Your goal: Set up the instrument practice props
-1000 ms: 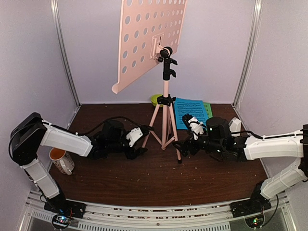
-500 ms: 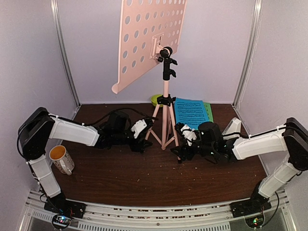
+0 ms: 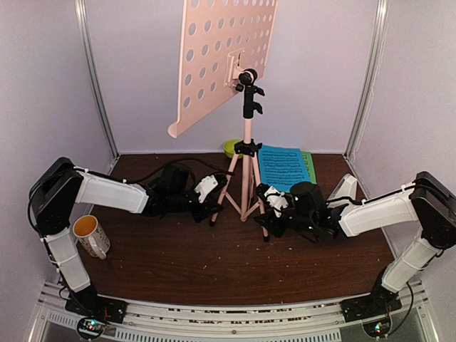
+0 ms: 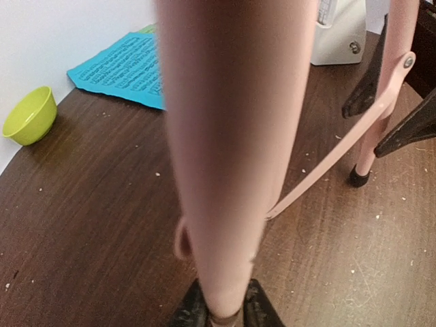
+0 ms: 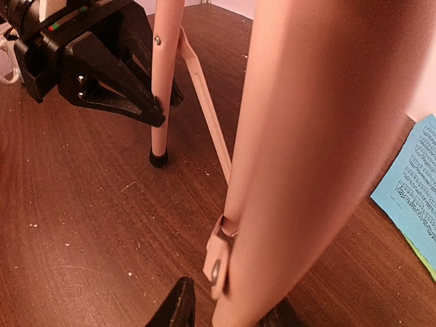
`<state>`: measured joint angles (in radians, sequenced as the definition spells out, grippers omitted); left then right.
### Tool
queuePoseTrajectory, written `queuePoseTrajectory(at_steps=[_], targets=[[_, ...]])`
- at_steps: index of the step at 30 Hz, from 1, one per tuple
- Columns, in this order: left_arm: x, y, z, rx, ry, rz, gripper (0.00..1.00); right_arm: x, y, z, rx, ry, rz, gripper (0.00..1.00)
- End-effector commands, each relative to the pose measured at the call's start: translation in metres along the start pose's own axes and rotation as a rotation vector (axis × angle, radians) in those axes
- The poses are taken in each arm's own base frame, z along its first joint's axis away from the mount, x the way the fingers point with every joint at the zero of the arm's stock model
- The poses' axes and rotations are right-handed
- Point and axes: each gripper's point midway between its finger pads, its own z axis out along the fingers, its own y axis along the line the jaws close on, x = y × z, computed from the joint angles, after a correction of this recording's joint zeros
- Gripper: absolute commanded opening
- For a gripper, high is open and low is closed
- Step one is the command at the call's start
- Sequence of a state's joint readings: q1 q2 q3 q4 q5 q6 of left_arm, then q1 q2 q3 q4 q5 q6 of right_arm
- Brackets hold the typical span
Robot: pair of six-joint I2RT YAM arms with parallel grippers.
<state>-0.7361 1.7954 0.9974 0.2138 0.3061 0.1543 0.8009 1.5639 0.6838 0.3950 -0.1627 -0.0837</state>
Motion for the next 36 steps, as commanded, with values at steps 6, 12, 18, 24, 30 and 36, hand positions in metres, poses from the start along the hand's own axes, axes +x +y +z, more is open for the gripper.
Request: queuePoseTrajectory(at_steps=[6,12,18,24,30,36], targets=[[0.015,0.003,-0.012,-0.049,0.028,-0.044,0.00,-0.014,-0.011,-0.001,0.051,-0.016,-0.002,0.17],[0.025,0.004,-0.023,-0.082,0.047,-0.064,0.00,-0.002,-0.011,-0.009,0.058,0.042,0.025,0.04],[0.038,-0.001,-0.035,-0.095,0.063,-0.096,0.00,0.018,-0.010,-0.018,0.060,0.107,0.078,0.00],[0.056,-0.002,-0.047,-0.130,0.098,-0.113,0.00,0.047,-0.012,-0.025,0.092,0.175,0.106,0.00],[0.072,-0.005,-0.061,-0.160,0.115,-0.127,0.00,0.063,-0.015,-0.034,0.121,0.210,0.131,0.00],[0.090,-0.012,-0.072,-0.171,0.109,-0.151,0.00,0.075,-0.019,-0.040,0.149,0.239,0.138,0.00]])
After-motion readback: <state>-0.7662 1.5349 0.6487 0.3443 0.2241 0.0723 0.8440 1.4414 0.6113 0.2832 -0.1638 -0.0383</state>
